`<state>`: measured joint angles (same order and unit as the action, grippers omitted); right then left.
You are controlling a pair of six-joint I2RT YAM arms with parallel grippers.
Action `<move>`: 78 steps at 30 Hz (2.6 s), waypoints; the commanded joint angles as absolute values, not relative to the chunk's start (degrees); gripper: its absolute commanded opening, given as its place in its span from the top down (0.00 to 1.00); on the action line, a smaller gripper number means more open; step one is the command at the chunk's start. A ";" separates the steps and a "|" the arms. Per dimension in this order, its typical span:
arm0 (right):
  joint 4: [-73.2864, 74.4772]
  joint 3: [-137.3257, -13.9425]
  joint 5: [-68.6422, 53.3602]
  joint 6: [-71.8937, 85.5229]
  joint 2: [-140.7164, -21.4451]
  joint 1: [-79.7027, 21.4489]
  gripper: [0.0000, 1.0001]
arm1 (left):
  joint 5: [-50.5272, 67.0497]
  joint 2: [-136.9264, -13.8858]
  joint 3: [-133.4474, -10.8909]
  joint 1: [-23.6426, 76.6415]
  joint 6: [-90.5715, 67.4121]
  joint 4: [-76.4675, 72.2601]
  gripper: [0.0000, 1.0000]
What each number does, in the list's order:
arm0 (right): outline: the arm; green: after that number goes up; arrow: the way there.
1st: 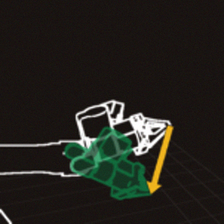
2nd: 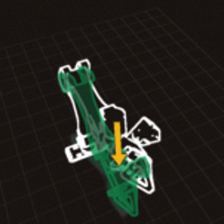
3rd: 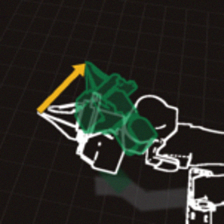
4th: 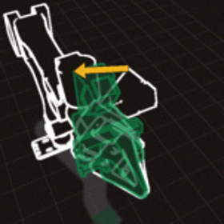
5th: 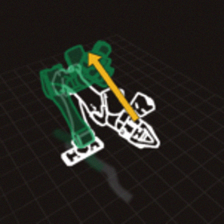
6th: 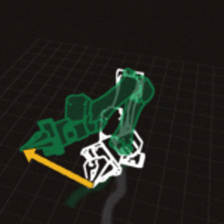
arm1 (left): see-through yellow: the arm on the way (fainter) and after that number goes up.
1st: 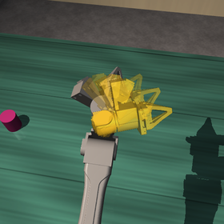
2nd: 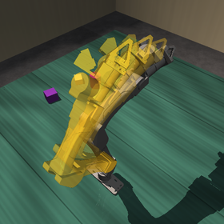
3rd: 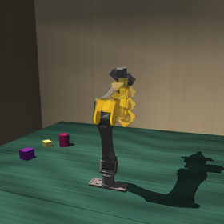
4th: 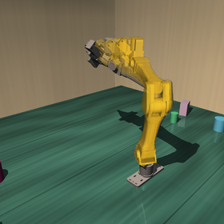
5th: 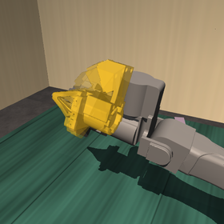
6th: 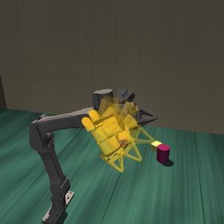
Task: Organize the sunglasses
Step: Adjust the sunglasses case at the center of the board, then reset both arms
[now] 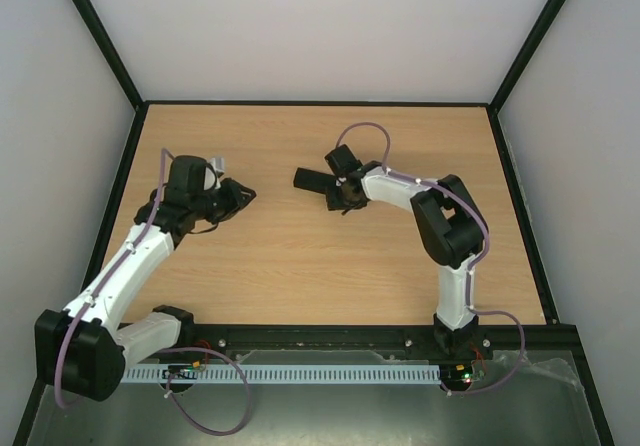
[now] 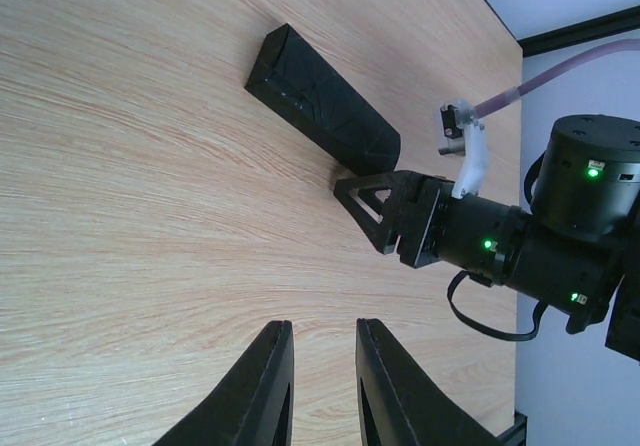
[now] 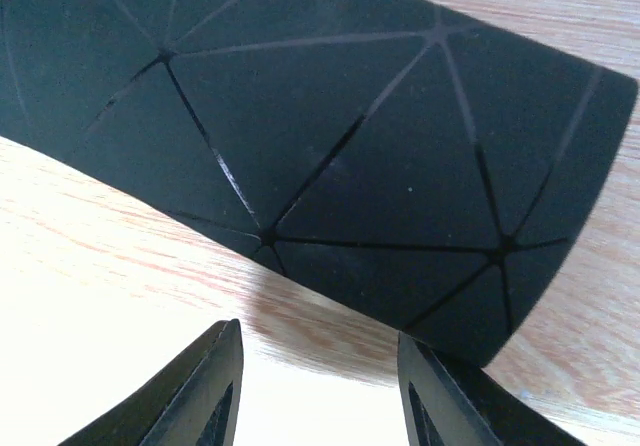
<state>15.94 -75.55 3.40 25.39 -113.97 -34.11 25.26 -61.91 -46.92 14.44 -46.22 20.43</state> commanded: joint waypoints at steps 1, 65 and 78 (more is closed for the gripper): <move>16.71 -74.54 3.45 23.80 -112.59 -33.91 0.56 | 25.41 -62.63 -46.39 14.02 -45.58 19.18 0.79; -82.78 -8.21 20.00 6.26 -88.14 -6.96 0.01 | -5.13 -88.31 -13.72 -0.69 -4.35 -72.84 0.00; -77.33 -11.05 18.69 6.88 -88.06 -6.28 0.01 | -4.83 -87.99 -13.95 0.00 -3.08 -71.67 0.01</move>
<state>-78.67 -9.02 19.44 7.44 -87.88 -7.07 -6.11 -88.07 -13.26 -0.12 -3.81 -67.85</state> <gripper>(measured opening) 0.986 0.994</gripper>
